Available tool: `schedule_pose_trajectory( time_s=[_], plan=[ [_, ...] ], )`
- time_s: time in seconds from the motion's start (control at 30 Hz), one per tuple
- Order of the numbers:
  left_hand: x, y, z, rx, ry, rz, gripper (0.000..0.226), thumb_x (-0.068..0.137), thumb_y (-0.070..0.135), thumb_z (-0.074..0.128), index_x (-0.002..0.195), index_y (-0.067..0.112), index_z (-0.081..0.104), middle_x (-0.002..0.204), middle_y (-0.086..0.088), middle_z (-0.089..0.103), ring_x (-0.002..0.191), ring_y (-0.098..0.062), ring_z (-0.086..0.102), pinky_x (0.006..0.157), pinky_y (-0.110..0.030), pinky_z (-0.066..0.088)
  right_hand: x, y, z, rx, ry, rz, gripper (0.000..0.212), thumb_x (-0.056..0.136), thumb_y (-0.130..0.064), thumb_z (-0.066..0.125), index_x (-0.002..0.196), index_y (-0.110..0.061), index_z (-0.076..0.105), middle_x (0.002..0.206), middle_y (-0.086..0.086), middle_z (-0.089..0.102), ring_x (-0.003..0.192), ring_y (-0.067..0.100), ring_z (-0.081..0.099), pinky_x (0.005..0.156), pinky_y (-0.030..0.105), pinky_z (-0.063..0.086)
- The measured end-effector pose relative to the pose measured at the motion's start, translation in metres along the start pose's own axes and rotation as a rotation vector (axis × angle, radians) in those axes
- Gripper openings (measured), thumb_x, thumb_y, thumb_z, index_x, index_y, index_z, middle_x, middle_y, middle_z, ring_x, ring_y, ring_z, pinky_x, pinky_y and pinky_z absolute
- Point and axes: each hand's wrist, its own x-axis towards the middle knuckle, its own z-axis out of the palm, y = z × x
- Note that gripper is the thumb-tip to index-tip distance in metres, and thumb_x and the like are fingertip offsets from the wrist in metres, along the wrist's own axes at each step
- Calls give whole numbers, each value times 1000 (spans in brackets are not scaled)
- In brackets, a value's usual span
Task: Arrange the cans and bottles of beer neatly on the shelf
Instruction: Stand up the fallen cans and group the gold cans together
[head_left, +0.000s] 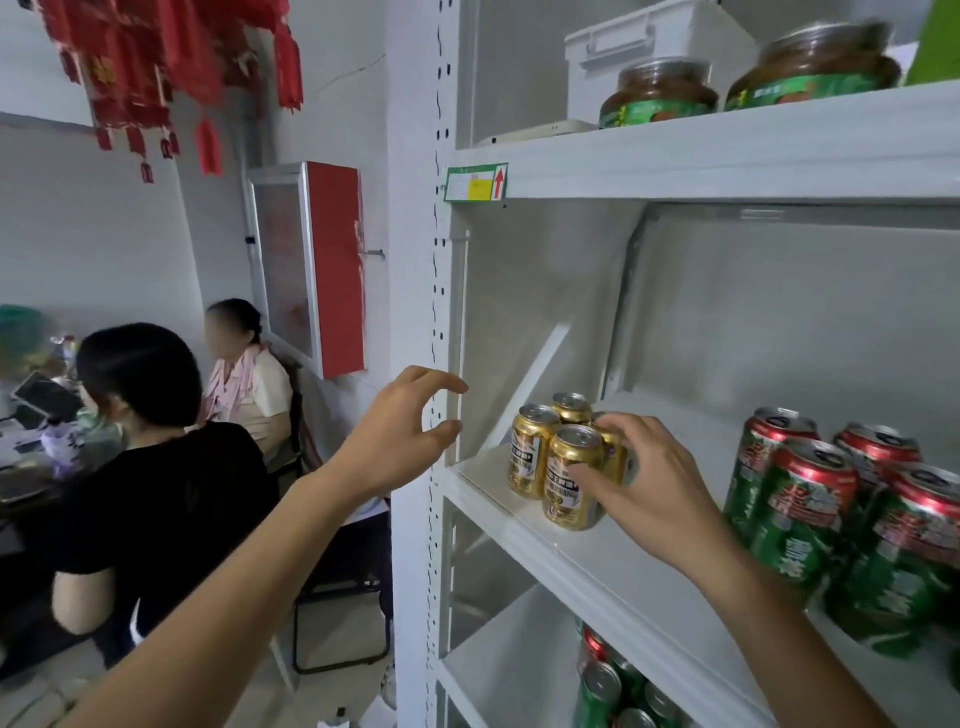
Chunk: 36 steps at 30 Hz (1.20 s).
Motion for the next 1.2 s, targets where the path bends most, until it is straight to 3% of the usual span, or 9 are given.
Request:
schedule_pose_trajectory(
  time_s=[0.17,0.3,0.4,0.57,0.77,0.83,0.97,1.03,1.2],
  plan=[
    [34,-28,18,-101,-71,90,40,95,21,67,134,26,60,140,8,52,128,-9,50,93,-6,29,25,-3,24,-41,53,86,47,84,-35,79,126,-31,58,124,-10,56,115,14,57,100,43,53],
    [59,-39,34,-159,-193,228,43,96,24,68,138,26,58,142,6,52,130,-9,48,103,-13,30,36,-7,42,-108,129,145,43,84,-38,77,123,-33,59,119,-12,56,111,12,56,91,33,51],
    [78,-44,46,-245,-250,290,44,96,25,68,138,29,57,142,9,50,127,-3,46,97,3,25,41,-10,45,-151,139,190,45,85,-37,76,125,-29,60,120,-9,57,111,12,56,88,27,46],
    [108,-43,69,-338,-359,395,48,95,30,71,140,29,55,142,10,48,132,-5,44,110,-19,31,39,-8,41,-164,160,219,41,82,-44,75,119,-29,64,116,-12,62,107,7,59,92,35,54],
    [129,-56,101,-417,-460,474,52,89,31,78,137,30,58,136,10,53,129,1,48,102,-9,35,36,-6,42,-184,143,279,34,81,-48,72,110,-42,56,116,-15,59,101,-2,53,87,33,51],
    [135,-60,106,-425,-475,485,50,88,29,80,134,31,61,134,10,55,125,1,51,100,-8,38,36,-8,46,-185,147,303,42,74,-60,67,111,-41,58,113,-17,59,99,-2,55,86,35,53],
    [143,-70,117,-474,-510,561,45,85,28,83,126,31,66,129,8,58,119,-6,59,101,-24,50,38,-11,53,-195,155,368,55,63,-72,64,110,-45,59,111,-21,58,96,-1,58,84,36,55],
    [145,-72,120,-496,-523,563,45,84,27,84,125,33,66,129,10,58,114,-5,61,97,-29,55,37,-12,56,-200,173,401,58,64,-68,71,115,-43,62,114,-19,59,98,0,59,85,34,56],
    [150,-75,121,-522,-515,576,45,81,29,85,123,34,68,122,13,62,101,-1,63,90,-25,57,40,-18,64,-217,233,484,60,72,-41,87,128,-33,64,120,-15,61,100,3,63,86,28,58]
  ],
)
